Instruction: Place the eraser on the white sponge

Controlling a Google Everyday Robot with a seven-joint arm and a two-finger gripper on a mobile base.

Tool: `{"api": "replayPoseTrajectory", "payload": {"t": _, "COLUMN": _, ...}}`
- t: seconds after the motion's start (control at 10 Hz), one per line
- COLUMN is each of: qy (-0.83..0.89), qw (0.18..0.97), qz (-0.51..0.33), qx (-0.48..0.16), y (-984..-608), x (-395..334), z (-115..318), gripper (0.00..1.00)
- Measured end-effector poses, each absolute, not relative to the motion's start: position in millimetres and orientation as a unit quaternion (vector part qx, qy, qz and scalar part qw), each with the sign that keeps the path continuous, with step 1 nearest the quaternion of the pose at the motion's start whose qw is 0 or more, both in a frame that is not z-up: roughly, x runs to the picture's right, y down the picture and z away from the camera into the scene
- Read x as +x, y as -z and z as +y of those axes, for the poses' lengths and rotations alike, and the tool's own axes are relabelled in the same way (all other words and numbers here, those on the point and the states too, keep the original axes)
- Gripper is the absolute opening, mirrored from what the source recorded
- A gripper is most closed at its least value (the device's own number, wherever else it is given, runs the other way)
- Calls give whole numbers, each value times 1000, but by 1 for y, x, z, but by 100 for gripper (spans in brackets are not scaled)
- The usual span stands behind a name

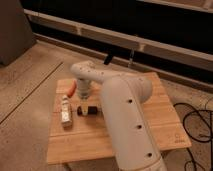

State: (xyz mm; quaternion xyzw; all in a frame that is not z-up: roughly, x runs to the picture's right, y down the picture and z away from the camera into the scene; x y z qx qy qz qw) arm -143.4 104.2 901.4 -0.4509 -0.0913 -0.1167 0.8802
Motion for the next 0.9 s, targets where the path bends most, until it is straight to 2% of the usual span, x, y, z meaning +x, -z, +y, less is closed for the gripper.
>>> {"api": "replayPoseTrajectory", "payload": {"t": 0.5, "qy": 158, "qw": 866, "qz": -100, "qx": -463, "y": -892, "x": -167, "z": 125, "gripper": 65}}
{"api": "replayPoseTrajectory", "payload": {"t": 0.9, "qy": 179, "qw": 877, "qz": -64, "qx": -442, "y": -901, "x": -154, "z": 122, "gripper": 65}}
